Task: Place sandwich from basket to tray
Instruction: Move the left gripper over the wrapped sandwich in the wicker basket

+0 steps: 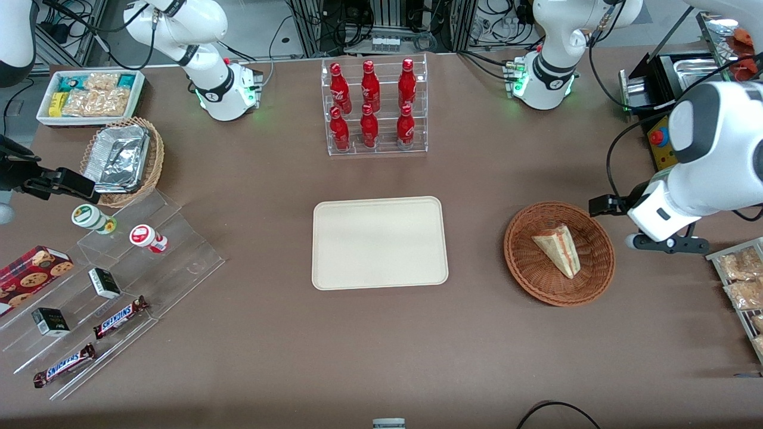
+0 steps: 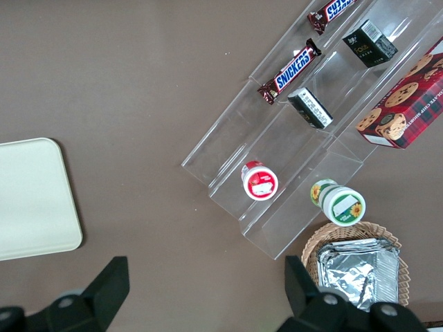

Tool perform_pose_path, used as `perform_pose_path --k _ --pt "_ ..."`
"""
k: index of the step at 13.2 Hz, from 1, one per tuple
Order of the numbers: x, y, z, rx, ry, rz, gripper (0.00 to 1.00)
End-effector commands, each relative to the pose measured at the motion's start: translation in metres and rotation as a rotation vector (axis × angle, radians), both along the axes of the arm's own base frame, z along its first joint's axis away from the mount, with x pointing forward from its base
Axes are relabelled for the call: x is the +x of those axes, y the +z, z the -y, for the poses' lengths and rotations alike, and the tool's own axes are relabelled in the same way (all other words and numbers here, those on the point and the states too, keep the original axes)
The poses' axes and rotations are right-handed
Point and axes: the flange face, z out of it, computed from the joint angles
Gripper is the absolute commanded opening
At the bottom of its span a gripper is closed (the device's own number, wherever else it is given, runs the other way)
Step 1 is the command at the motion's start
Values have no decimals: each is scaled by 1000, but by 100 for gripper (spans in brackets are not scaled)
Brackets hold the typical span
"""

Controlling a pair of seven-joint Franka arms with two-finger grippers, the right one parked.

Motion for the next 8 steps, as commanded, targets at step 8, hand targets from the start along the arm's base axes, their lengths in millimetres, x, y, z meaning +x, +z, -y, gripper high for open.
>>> perform_pose_path --k 8 --pt "-27 -70 2 47 197 86 100"
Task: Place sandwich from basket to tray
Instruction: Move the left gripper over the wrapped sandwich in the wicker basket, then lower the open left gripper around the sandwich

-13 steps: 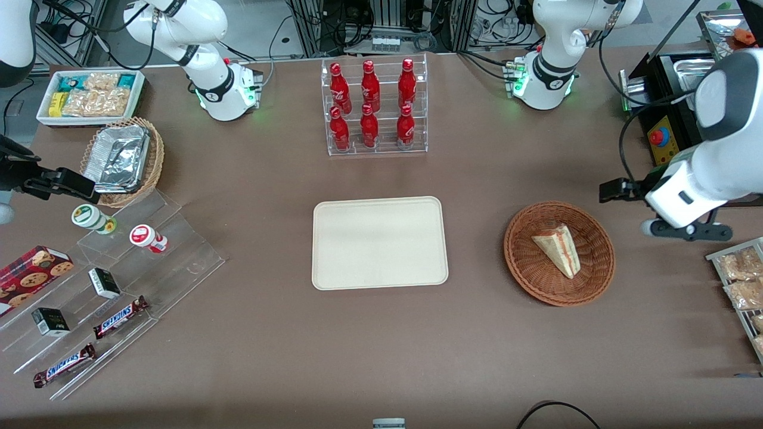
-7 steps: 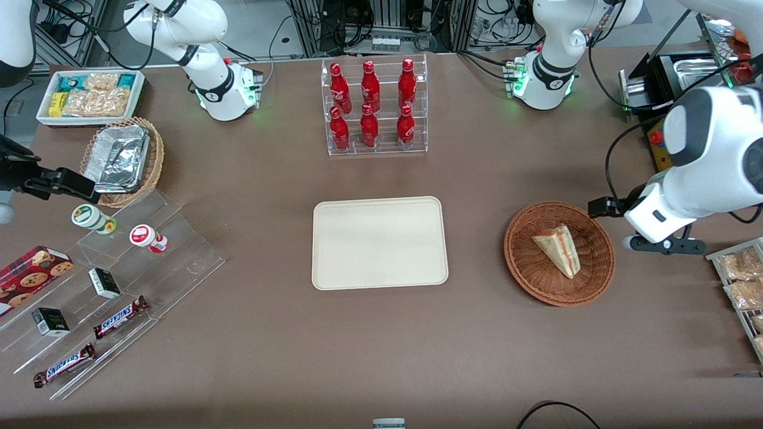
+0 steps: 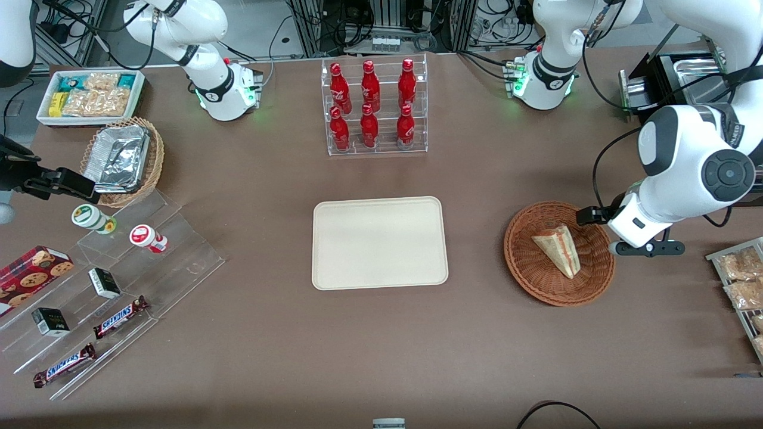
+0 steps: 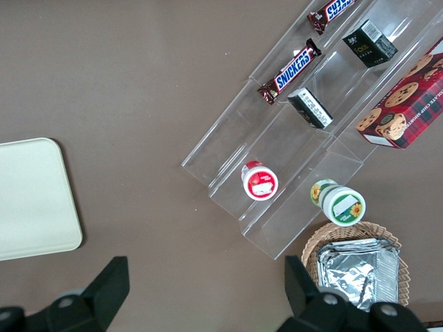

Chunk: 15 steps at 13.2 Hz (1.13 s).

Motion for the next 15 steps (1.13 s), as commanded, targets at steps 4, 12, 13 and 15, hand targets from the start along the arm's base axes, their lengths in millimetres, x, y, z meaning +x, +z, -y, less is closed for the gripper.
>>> perform_pose_path --k 4,12,13,15 --pt "-18 -24 14 41 347 87 100" --pt "-30 -54 39 57 540 164 100" --pt "-31 -57 38 62 536 161 100" --pt "-31 -68 38 72 531 147 100"
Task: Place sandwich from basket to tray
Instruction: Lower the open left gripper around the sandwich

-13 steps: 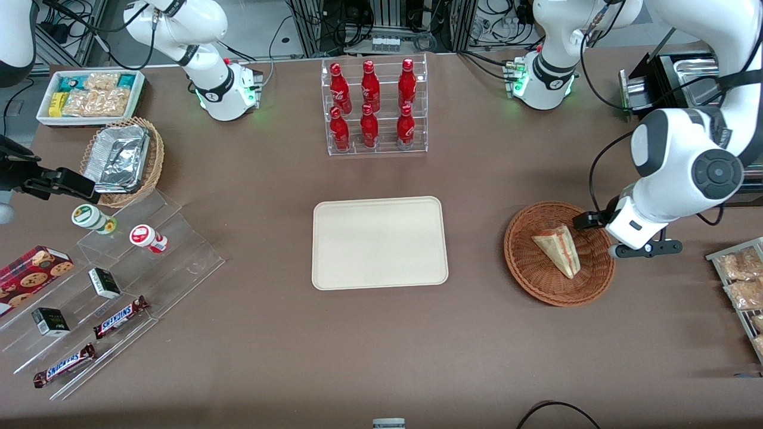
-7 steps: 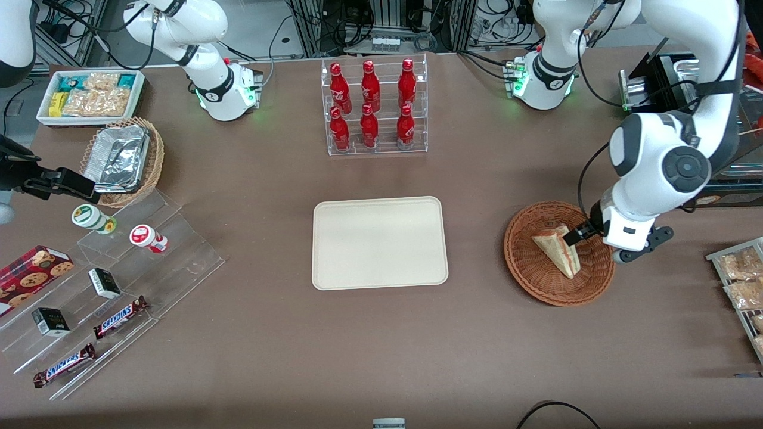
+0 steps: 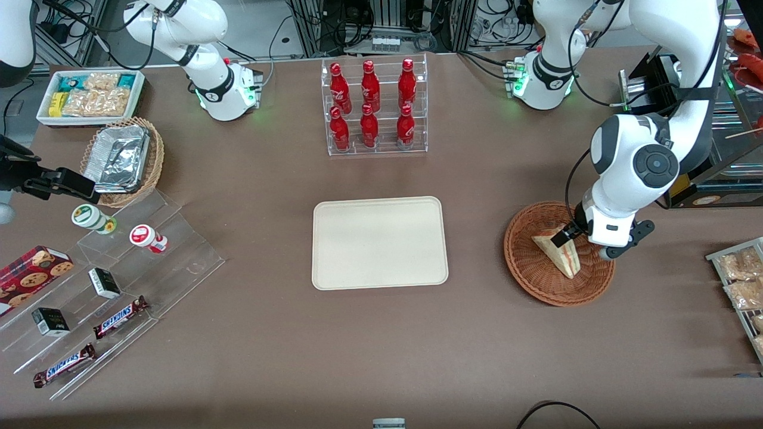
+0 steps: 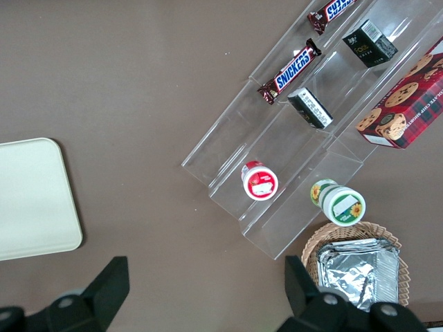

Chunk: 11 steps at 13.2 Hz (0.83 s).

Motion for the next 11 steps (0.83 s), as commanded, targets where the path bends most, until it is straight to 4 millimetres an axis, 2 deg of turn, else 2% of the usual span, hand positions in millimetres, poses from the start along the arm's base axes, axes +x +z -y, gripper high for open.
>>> perform_pose_path --k 1,8,10,11 --pt "-4 -9 0 20 6 16 100" --pt "-2 -68 -2 19 21 10 100" --pt "-3 -75 -3 18 26 8 100" --pt "-3 -76 -3 18 30 7 89"
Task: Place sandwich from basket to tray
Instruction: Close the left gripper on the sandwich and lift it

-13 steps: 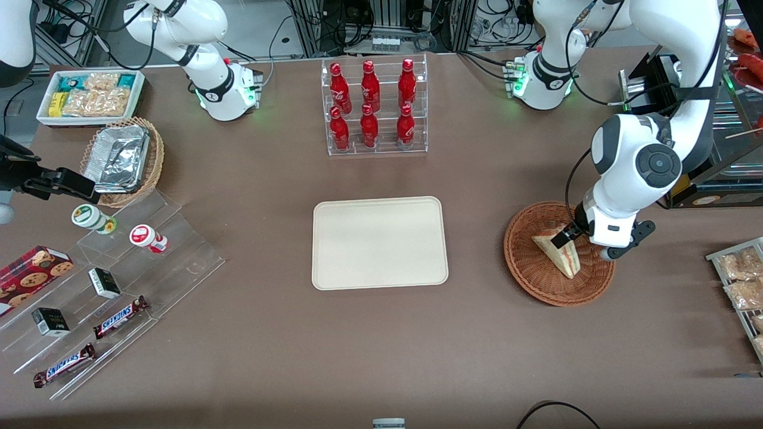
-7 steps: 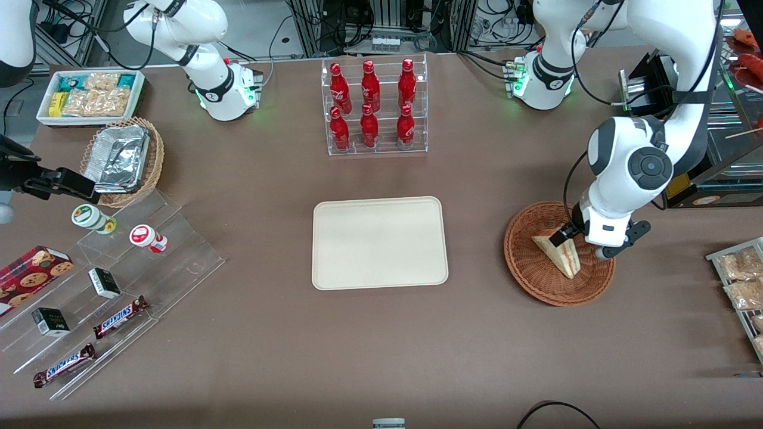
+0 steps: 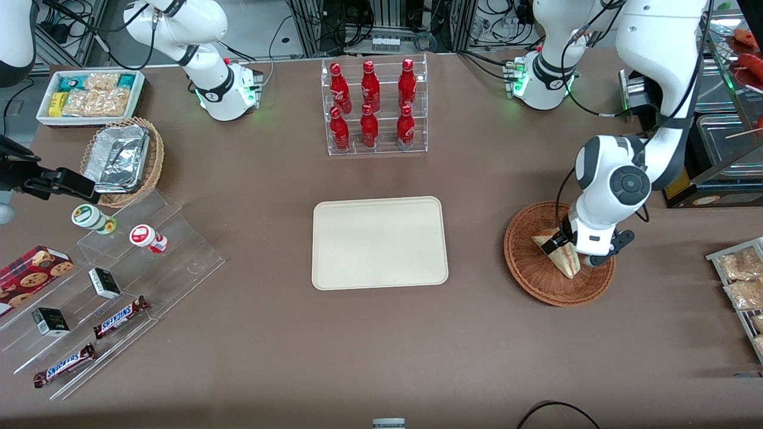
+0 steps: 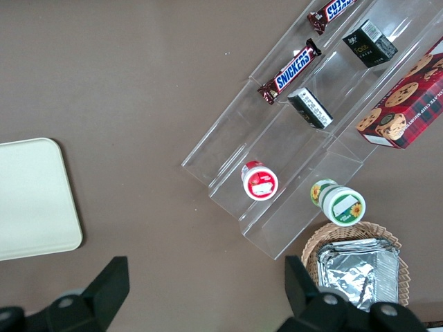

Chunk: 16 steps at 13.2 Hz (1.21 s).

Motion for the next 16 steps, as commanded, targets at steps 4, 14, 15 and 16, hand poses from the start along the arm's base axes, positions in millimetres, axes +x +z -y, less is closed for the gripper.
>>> perform_pose_path --k 4,14,15,16 --pt "-3 6 -2 17 15 -12 0" --pt "25 95 101 37 -289 -112 0" --pt "26 98 120 36 -306 -104 0" --pt "24 102 148 31 -344 -91 0"
